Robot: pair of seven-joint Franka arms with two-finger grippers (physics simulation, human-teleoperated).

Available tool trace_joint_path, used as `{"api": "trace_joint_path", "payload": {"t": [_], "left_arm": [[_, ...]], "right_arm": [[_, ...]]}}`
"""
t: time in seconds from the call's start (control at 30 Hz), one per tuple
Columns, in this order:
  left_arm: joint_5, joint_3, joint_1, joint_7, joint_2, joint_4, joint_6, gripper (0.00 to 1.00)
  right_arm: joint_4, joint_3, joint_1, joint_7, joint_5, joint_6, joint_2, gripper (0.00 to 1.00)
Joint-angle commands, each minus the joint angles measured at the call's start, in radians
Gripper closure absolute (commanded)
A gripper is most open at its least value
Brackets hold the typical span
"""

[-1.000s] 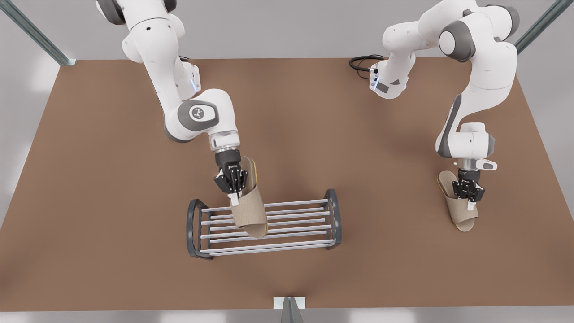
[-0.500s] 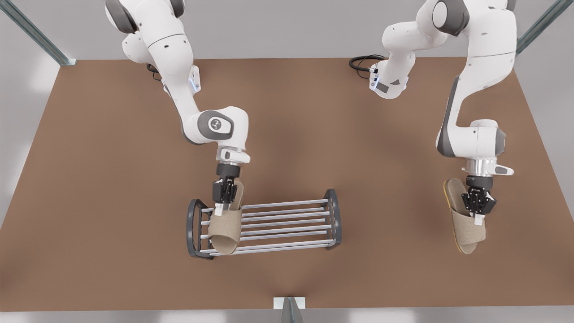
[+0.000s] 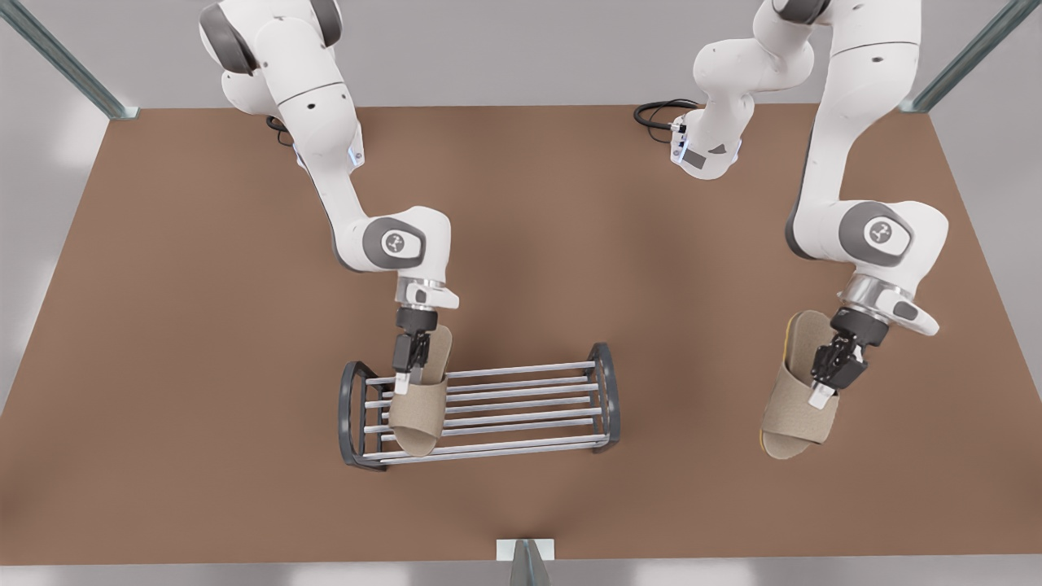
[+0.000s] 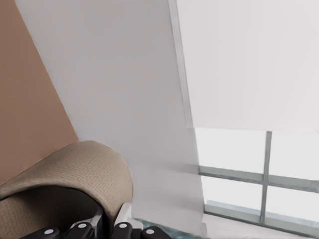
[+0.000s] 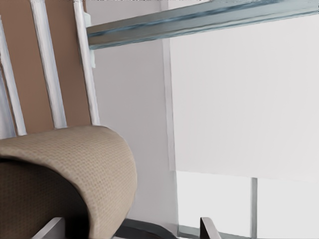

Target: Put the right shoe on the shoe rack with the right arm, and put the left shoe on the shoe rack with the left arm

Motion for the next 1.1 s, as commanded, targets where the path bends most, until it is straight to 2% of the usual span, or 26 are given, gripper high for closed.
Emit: {"api": "trace_joint_path", "payload": {"t": [0.0, 0.07, 0.13, 0.23, 0.27, 0.3, 0.33, 0.37, 0.4, 0.43, 0.47, 0.5, 0.53, 0.57, 0.7, 0.73, 0.77, 0.8, 0.83, 0.87, 0.9, 0.93, 1.0, 1.07], "left_arm": [[0.025, -0.017, -0.014, -1.127, -0.008, 0.004, -0.054, 0.79], [0.040, -0.017, -0.015, -1.197, -0.017, 0.010, -0.057, 0.79], [0.215, -0.017, -0.023, -1.388, -0.007, 0.048, -0.057, 0.79], [0.231, -0.017, -0.040, -1.441, -0.019, 0.056, -0.051, 0.79], [0.273, -0.035, -0.057, -1.469, -0.023, 0.059, -0.044, 0.79], [0.365, -0.048, -0.080, -1.555, -0.031, 0.073, -0.014, 0.79], [0.543, -0.049, -0.094, -1.746, -0.034, 0.111, -0.012, 0.79], [0.745, -0.051, -0.139, -1.962, -0.022, 0.162, -0.012, 0.79], [0.821, -0.066, -0.173, -1.994, -0.017, 0.170, -0.008, 0.79], [0.841, -0.124, -0.204, -1.983, -0.011, 0.145, 0.110, 0.79], [0.899, -0.199, -0.210, -1.981, -0.010, 0.114, 0.221, 0.79], [0.999, -0.250, -0.222, -1.992, -0.002, 0.095, 0.302, 0.79], [1.080, -0.258, -0.268, -1.994, 0.001, 0.093, 0.336, 0.79], [1.188, -0.258, -0.308, -1.994, 0.004, 0.101, 0.339, 0.79], [1.386, -0.244, -0.405, -1.994, 0.139, 0.220, 0.370, 0.79], [1.415, -0.200, -0.448, -1.994, 0.197, 0.281, 0.370, 0.79], [1.413, -0.086, -0.554, -2.017, 0.217, 0.311, 0.370, 0.79], [1.415, -0.072, -0.565, -2.021, 0.230, 0.314, 0.371, 0.79], [1.415, -0.071, -0.563, -2.023, 0.259, 0.311, 0.385, 0.79], [1.413, -0.069, -0.560, -2.023, 0.280, 0.311, 0.405, 0.79], [1.413, -0.069, -0.558, -2.024, 0.294, 0.314, 0.427, 0.79], [1.415, -0.069, -0.558, -2.024, 0.323, 0.346, 0.436, 0.79], [1.416, -0.063, -0.565, -2.024, 0.349, 0.366, 0.446, 0.79], [1.413, -0.063, -0.578, -2.024, 0.365, 0.361, 0.453, 0.79]], "right_arm": [[-0.010, 0.005, 0.000, -0.132, 0.010, 0.017, -0.029, 0.00], [-0.030, 0.025, -0.001, -0.133, 0.013, 0.058, -0.052, 0.00], [-0.057, 0.025, -0.001, -0.132, 0.013, 0.125, -0.063, 0.00], [-0.102, 0.025, -0.044, -0.132, 0.019, 0.279, -0.152, 0.00], [-0.106, 0.025, -0.078, -0.144, 0.110, 0.326, -0.193, 0.00], [-0.126, 0.027, -0.107, -0.146, 0.237, 0.330, -0.241, 0.00], [-0.146, 0.073, -0.151, -0.152, 0.453, 0.241, -0.287, 0.00], [-0.084, 0.212, -0.213, -0.327, 0.861, -0.067, -0.304, 0.00], [-0.004, 0.220, -0.247, -0.530, 1.162, -0.207, -0.307, 0.00], [0.009, 0.206, -0.372, -0.604, 1.521, -0.333, -0.357, 0.00], [0.039, 0.191, -0.474, -0.607, 1.697, -0.544, -0.373, 0.00], [0.181, 0.215, -0.564, -0.587, 1.719, -0.748, -0.306, 0.00], [0.459, 0.254, -0.623, -0.584, 1.722, -0.969, -0.141, 0.00], [0.552, 0.255, -0.681, -0.580, 1.802, -1.049, -0.081, 0.00], [0.541, 0.254, -0.728, -0.575, 1.843, -0.934, -0.061, 0.00], [0.542, 0.254, -0.728, -0.575, 1.843, -0.918, -0.063, 0.00], [0.546, 0.255, -0.728, -0.601, 1.843, -0.927, -0.071, 0.00], [0.546, 0.249, -0.730, -0.813, 1.835, -0.936, -0.078, 0.00], [0.547, 0.252, -0.728, -0.796, 1.829, -0.936, -0.063, 0.00], [0.633, 0.257, -0.732, -0.787, 1.822, -0.996, 0.004, 0.00], [0.828, 0.259, -0.730, -0.767, 1.825, -1.112, 0.124, 0.00], [0.825, 0.260, -0.730, -0.765, 1.825, -1.108, 0.120, 0.00], [0.464, 0.271, -0.735, -0.764, 1.826, -0.830, -0.067, 0.00], [0.412, 0.272, -0.735, -0.764, 1.828, -0.773, -0.130, 0.00]]}}
